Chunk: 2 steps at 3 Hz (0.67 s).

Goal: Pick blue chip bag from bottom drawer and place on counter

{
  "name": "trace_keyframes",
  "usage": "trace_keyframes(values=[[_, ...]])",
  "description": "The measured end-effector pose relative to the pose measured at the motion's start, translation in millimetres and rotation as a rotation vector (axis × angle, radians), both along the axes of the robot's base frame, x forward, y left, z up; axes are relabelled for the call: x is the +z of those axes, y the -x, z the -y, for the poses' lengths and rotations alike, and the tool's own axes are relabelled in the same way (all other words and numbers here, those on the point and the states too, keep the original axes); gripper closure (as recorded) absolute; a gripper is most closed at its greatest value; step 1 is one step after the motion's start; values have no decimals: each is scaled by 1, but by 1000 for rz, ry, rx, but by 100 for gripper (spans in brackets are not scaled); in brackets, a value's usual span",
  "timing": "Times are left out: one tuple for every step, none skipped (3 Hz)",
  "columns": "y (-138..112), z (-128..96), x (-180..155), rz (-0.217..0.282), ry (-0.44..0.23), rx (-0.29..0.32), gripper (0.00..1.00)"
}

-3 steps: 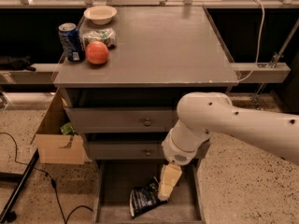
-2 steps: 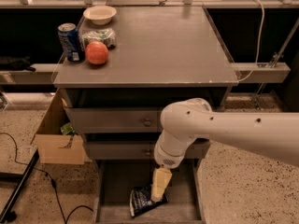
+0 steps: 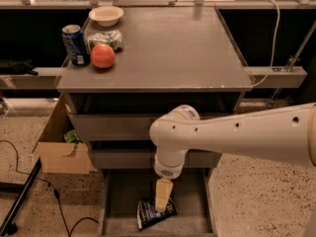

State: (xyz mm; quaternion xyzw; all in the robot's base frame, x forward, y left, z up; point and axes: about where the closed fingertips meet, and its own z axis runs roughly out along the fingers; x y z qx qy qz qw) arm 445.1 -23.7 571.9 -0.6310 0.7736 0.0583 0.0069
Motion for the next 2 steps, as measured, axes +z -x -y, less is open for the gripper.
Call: trace_keyframes(values=[[-1,16,-2,22,103,-79,0],[0,18,-4,13,96,-74,0]])
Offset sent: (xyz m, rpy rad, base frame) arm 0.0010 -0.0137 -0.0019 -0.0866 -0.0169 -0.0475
